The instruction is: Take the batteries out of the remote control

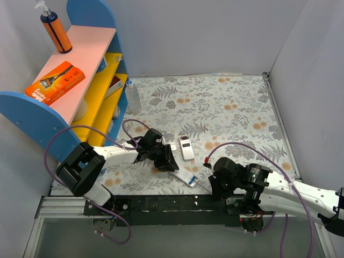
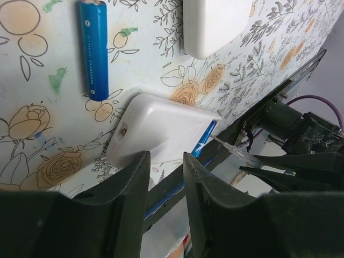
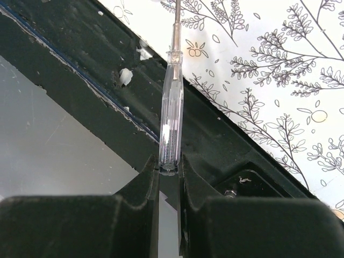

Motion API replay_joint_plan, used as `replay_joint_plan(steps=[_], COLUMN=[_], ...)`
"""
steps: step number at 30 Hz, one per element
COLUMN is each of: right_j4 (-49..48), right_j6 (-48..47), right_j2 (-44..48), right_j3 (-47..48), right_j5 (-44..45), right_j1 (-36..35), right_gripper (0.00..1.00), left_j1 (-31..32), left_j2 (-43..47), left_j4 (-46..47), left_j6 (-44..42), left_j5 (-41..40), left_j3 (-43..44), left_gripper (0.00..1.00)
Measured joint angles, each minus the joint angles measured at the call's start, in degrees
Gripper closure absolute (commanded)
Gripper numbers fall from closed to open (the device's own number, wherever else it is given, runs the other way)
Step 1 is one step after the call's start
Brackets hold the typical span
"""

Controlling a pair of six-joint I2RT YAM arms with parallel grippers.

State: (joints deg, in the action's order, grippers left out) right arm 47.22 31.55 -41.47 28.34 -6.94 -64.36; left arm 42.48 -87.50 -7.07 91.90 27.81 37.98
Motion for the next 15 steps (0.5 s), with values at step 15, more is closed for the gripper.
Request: replay_joint_plan(steps=[15], right_j4=[-1.88], right_j6=[-0.31], right_j2=[-1.97], right_j3=[6.29], right_j5=[0.44], right_j1=[0.0], right_gripper=[0.99], left_j1=[0.59], left_j2=[2.62], left_j4=[-4.7], left_j6=[-1.55], left_j5=[-1.92], left_j3=[2.82], left_gripper=[0.66])
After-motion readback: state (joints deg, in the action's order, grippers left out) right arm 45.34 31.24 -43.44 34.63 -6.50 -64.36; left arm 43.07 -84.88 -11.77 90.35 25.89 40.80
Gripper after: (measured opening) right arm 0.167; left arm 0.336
